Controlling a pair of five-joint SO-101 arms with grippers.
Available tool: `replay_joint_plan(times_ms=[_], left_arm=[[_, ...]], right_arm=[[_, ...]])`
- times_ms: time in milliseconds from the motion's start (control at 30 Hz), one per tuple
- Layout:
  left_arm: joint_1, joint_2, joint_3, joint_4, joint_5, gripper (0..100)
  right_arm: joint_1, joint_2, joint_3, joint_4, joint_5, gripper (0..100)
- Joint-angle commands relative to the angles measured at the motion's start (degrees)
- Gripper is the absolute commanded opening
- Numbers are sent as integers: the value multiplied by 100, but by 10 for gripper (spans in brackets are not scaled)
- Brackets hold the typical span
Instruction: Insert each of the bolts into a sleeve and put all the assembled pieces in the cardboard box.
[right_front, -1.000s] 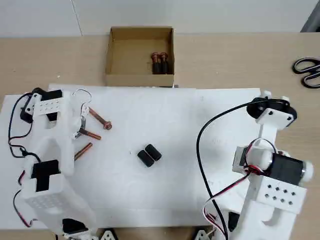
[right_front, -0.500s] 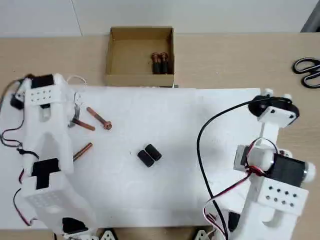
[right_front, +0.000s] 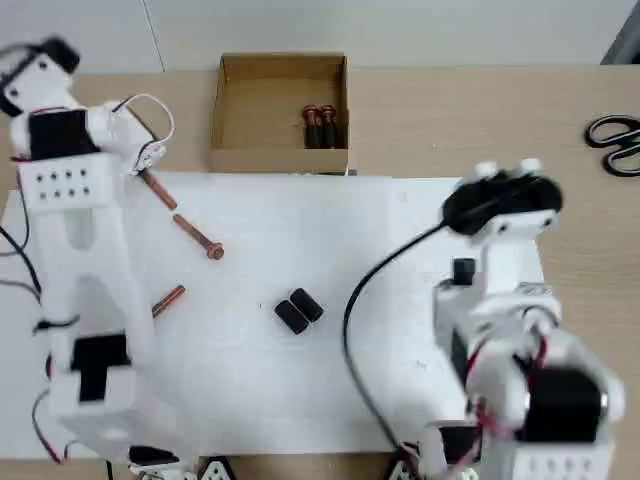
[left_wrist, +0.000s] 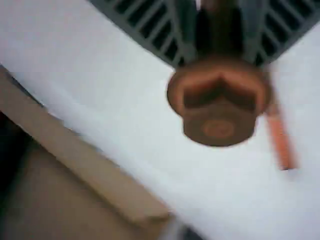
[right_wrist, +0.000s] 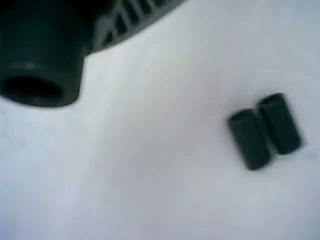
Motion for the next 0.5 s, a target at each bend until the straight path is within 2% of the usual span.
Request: replay_joint_plan(times_ms=[0, 267, 467], left_arm=[[519, -914, -4, 105, -176, 5], [1495, -2224, 760, 105, -185, 5], [1996, -3130, 2035, -62, -167, 5]], right_arm=[[-716, -611, 246, -374, -18, 3], [-2369, -1930, 2004, -1156, -18, 3], [-2774, -2738, 3051, -1525, -9, 3]])
